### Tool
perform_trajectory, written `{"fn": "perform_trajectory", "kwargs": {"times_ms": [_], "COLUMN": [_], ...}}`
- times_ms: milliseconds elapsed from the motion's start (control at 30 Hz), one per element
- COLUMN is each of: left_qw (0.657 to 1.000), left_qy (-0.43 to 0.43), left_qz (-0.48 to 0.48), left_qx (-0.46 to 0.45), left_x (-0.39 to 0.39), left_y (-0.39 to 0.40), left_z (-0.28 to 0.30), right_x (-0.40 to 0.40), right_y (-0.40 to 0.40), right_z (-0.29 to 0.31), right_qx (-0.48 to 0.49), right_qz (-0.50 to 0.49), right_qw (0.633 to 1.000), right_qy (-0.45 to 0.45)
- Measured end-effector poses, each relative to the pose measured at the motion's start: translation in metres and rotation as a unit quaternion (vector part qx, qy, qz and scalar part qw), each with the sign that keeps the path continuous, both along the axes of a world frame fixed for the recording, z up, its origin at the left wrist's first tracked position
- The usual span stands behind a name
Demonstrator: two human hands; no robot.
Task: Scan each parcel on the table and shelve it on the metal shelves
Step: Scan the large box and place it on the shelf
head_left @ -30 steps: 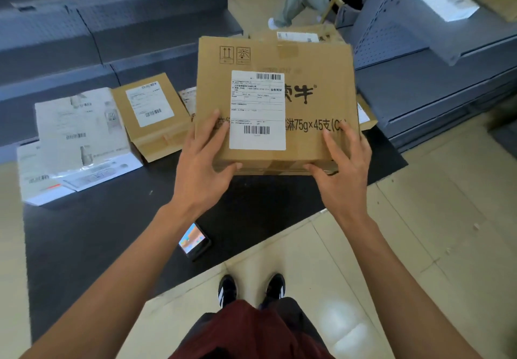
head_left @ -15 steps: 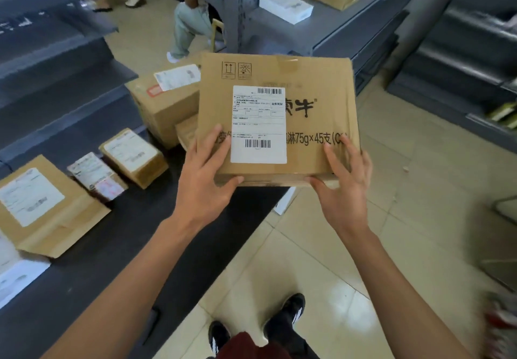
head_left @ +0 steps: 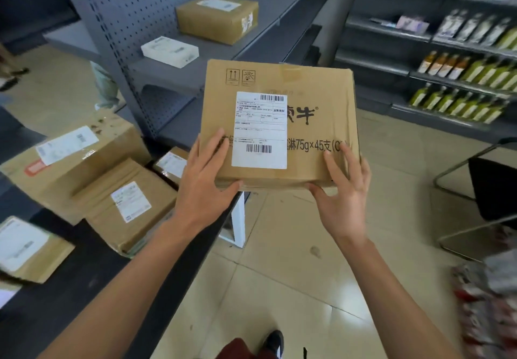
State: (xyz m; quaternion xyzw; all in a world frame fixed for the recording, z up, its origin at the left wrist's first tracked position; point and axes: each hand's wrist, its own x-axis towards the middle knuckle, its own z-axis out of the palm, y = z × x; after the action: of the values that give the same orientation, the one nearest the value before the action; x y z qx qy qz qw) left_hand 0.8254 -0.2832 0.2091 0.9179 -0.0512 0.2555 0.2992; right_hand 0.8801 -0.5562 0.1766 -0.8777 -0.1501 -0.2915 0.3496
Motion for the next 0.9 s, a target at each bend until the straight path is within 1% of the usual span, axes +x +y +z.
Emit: {"fn": "perform_trajectory", "kwargs": {"times_ms": [133,433,633,900], "left_qw": [0.999,0.998,0.997,0.994], "left_qy": [-0.028,-0.033,-0.035,-0.062], "left_qz": [-0.021,-0.052,-0.065,-0.089], "left_qx": [0.018,0.016,0.001,-0.023], "left_x": [0.037,0.129,0.209,0.334], "left_y": [-0.025,-0.043,-0.037,-0.025], "left_z": [0.005,0.007,0.001,0.004], "right_x": [0.027,0.096,0.172,0.283], "right_y": [-0.029,-0.050,-0.044,-0.031], "right_z": [0.008,0.018,0.020,0.034], "right_qx": [0.006,0.012,0.003,-0.012], "right_qz": [-0.017,-0.053,-0.061,-0.085], "right_qw": [1.000,0.998,0.997,0.995], "right_qy": [-0.016,-0.030,-0.043,-0.053]}}
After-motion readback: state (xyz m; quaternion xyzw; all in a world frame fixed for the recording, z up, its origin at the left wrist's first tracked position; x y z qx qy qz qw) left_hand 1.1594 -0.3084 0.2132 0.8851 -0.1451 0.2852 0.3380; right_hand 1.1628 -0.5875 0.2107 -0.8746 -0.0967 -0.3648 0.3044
